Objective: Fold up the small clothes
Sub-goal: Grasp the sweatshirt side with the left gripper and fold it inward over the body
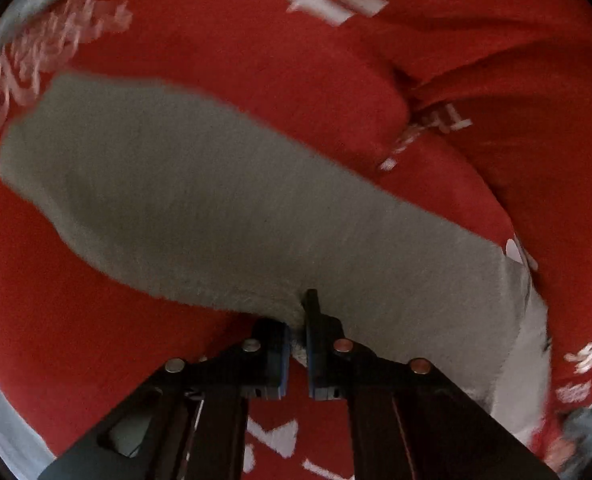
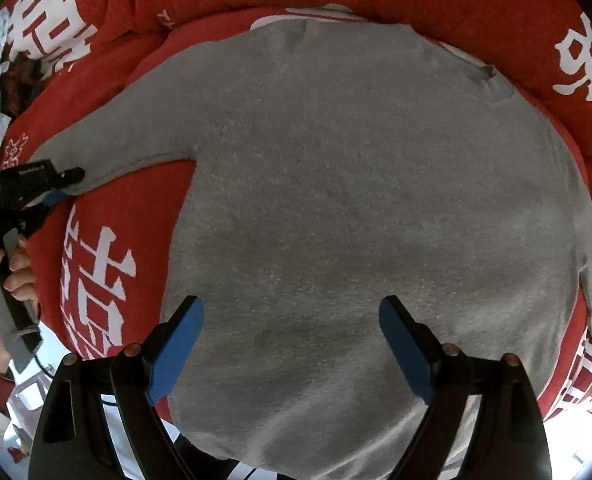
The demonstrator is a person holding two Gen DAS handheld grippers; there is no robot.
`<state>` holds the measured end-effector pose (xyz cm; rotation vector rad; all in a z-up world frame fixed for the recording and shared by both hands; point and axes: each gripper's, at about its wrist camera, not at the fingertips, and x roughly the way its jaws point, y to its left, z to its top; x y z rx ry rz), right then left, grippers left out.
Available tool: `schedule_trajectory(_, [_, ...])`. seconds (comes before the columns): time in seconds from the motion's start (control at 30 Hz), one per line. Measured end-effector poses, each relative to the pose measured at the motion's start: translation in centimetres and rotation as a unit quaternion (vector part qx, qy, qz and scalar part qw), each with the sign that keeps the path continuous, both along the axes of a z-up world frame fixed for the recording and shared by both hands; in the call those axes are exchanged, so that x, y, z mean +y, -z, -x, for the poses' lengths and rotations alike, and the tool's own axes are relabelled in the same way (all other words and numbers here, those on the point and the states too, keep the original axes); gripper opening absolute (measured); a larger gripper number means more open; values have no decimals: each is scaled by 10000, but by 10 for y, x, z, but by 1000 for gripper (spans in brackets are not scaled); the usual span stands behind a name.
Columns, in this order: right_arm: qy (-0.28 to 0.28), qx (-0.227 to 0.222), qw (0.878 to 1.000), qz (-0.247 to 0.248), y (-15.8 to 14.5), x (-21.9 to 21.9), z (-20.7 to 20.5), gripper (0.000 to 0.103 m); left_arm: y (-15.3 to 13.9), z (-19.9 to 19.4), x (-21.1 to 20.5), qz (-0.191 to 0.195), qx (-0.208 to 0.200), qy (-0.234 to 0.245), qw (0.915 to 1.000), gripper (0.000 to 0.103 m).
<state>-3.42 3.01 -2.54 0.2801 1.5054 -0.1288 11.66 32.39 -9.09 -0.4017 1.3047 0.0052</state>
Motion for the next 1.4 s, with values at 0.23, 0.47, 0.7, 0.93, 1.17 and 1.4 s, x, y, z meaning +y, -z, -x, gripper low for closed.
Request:
schedule_trajectory(0.23, [305, -171, 9994, 11, -8, -24, 13, 91, -83, -2, -82, -662, -1499, 1427, 9761, 7])
schedule_trajectory(0.47, [941, -334, 9950, 33, -15, -91, 42, 91, -140, 26, -231, 285, -2028, 2945, 9334, 7])
schedule_trajectory(0.7, [1880, -316, 9814, 210, -13, -183, 94, 91, -98, 77, -386, 450, -1361, 4327, 8901, 7])
schedule_trajectory(0.93, [2696, -192, 9628, -2, -4, -242, 152, 91, -50, 126, -428, -570, -841, 4926, 8643, 24])
schedule_trajectory(1.17, [2887, -156, 9573, -36, 0, -264, 172, 91, -67, 147, -428, -811, -899, 5130, 8498, 100])
schedule_trajectory(1.4, [2540, -151, 9671, 29, -1, -257, 144, 91, -107, 124, -393, -602, -1103, 4948, 8598, 100])
